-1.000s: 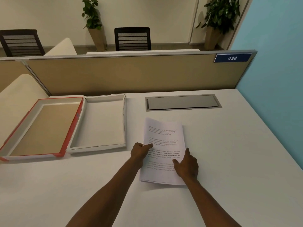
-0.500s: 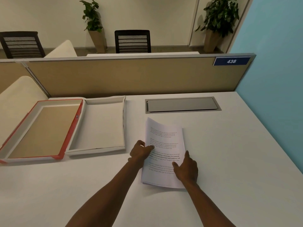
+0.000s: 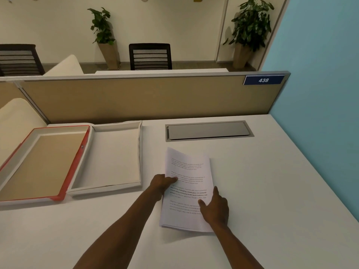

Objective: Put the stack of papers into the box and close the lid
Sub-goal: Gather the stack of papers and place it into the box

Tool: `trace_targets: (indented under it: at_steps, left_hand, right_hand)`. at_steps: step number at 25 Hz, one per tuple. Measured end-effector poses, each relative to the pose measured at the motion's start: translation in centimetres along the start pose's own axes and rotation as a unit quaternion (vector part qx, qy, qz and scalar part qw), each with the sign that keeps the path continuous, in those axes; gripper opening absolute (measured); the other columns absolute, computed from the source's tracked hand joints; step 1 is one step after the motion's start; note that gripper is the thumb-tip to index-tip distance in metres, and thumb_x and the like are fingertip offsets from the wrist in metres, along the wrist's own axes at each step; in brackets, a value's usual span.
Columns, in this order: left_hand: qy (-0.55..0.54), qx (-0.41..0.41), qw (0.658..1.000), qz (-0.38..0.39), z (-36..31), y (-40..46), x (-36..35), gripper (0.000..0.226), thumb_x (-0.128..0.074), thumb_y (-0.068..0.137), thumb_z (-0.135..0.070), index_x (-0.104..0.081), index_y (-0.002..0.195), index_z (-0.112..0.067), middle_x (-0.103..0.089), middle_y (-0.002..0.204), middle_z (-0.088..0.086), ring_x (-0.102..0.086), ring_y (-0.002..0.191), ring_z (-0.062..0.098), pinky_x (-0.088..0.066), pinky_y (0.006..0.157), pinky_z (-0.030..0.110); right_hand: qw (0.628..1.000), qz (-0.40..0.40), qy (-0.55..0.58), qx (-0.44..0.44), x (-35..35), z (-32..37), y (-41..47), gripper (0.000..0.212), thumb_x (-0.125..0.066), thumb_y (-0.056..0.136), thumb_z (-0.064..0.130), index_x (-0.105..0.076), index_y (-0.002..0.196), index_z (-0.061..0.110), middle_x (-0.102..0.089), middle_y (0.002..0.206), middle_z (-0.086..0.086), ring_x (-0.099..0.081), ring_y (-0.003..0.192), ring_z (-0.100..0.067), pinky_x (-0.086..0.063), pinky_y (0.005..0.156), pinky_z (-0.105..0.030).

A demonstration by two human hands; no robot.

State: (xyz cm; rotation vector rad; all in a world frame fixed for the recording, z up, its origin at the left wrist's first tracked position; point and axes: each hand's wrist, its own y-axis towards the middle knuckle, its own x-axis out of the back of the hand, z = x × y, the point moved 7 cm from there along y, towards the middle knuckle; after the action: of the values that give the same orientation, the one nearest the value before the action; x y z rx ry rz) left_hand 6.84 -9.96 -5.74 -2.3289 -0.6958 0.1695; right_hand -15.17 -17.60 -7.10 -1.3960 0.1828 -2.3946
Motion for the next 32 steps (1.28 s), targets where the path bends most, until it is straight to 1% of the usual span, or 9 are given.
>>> trace_targets:
  at_steps: [5, 9, 14, 16, 20, 23, 27, 30, 32]
  left_hand:
    - [0.024, -0.033, 0.997, -0.066, -0.1, -0.1, -0.9, 0.027, -0.066, 0.094, -0.029, -0.063, 0.116, -0.013, -0.075, 0.107, 0.010, -0.075, 0.092, 0.032, -0.061, 0.088, 0.053]
    - [-0.033, -0.069, 0.997, -0.018, -0.2, -1.9, -0.7, 0.023, -0.063, 0.097, -0.029, -0.063, 0.117, -0.017, -0.079, 0.095, 0.007, -0.079, 0.078, 0.027, -0.063, 0.063, 0.039]
    - [-0.118, -0.121, 0.985, 0.025, -0.8, -5.6, 2.8, 0.018, -0.064, 0.096, -0.025, -0.065, 0.113, -0.019, -0.081, 0.096, 0.008, -0.079, 0.084, 0.032, -0.063, 0.065, 0.039]
    - [-0.119, -0.129, 0.984, 0.036, -1.2, -6.4, 3.3, 0.021, -0.065, 0.096, -0.026, -0.065, 0.116, -0.018, -0.080, 0.099, 0.009, -0.078, 0.087, 0.034, -0.063, 0.066, 0.040]
    - [-0.041, -0.133, 0.989, -0.047, -1.6, -7.6, 7.7, 0.032, -0.065, 0.095, -0.036, -0.063, 0.122, -0.018, -0.080, 0.104, 0.005, -0.079, 0.088, 0.029, -0.065, 0.074, 0.045]
    - [0.074, -0.121, 0.985, -0.098, -2.6, -8.5, 11.9, 0.039, -0.066, 0.090, -0.050, -0.059, 0.122, -0.028, -0.074, 0.112, -0.004, -0.075, 0.088, 0.019, -0.061, 0.068, 0.033]
    - [0.089, -0.101, 0.981, -0.142, -5.3, -9.1, 18.1, 0.054, -0.070, 0.082, -0.059, -0.052, 0.122, -0.028, -0.065, 0.129, -0.004, -0.069, 0.095, 0.019, -0.058, 0.085, 0.042]
    - [0.056, -0.081, 0.975, -0.200, -7.9, -8.2, 24.1, 0.087, -0.070, 0.078, -0.064, -0.037, 0.148, -0.024, -0.049, 0.151, 0.003, -0.056, 0.128, 0.034, -0.045, 0.106, 0.054]
    - [0.045, -0.098, 0.975, -0.196, -10.2, -6.9, 27.1, 0.084, -0.069, 0.081, -0.061, -0.038, 0.149, -0.022, -0.054, 0.146, 0.001, -0.055, 0.127, 0.033, -0.043, 0.105, 0.052]
  right_hand:
    - [0.997, -0.028, 0.072, -0.031, 1.2, -0.9, 1.0, 0.098, -0.065, 0.081, 0.068, -0.032, 0.156, 0.013, -0.062, 0.139, -0.012, -0.061, 0.126, -0.032, -0.053, 0.099, -0.043]
    - [0.975, -0.011, 0.215, -0.050, 3.4, -1.5, 4.0, 0.091, -0.065, 0.080, 0.070, -0.045, 0.149, 0.015, -0.071, 0.125, -0.008, -0.066, 0.112, -0.026, -0.050, 0.096, -0.036]
    - [0.830, 0.252, 0.497, 0.001, 0.7, 3.8, 3.8, 0.068, -0.072, 0.079, 0.060, -0.066, 0.130, 0.016, -0.074, 0.120, -0.018, -0.072, 0.106, -0.039, -0.059, 0.090, -0.053]
    - [0.816, 0.227, 0.531, 0.027, 1.1, 4.3, 3.6, 0.061, -0.072, 0.081, 0.053, -0.065, 0.130, 0.017, -0.074, 0.120, -0.017, -0.073, 0.106, -0.039, -0.061, 0.083, -0.052]
    - [0.827, 0.215, 0.513, 0.082, 0.4, 8.8, 1.6, 0.036, -0.068, 0.092, 0.038, -0.062, 0.127, 0.029, -0.076, 0.117, -0.004, -0.077, 0.099, -0.026, -0.063, 0.070, -0.036]
    - [0.863, 0.230, 0.436, 0.105, -1.0, 14.1, -0.3, 0.032, -0.064, 0.098, 0.026, -0.056, 0.129, 0.029, -0.074, 0.117, 0.003, -0.078, 0.091, -0.014, -0.062, 0.068, -0.029]
    - [0.877, 0.248, 0.394, 0.119, -2.5, 21.5, -1.2, 0.038, -0.061, 0.099, 0.027, -0.052, 0.136, 0.024, -0.069, 0.126, -0.001, -0.072, 0.106, -0.024, -0.060, 0.092, -0.049]
    - [0.878, 0.264, 0.384, 0.111, -3.5, 27.6, -0.4, 0.037, -0.060, 0.100, 0.026, -0.053, 0.136, 0.021, -0.069, 0.127, -0.005, -0.072, 0.106, -0.029, -0.058, 0.095, -0.054]
    - [0.877, 0.268, 0.386, 0.098, -4.7, 31.4, 0.7, 0.036, -0.061, 0.099, 0.025, -0.054, 0.134, 0.019, -0.069, 0.127, -0.008, -0.072, 0.105, -0.030, -0.057, 0.094, -0.055]
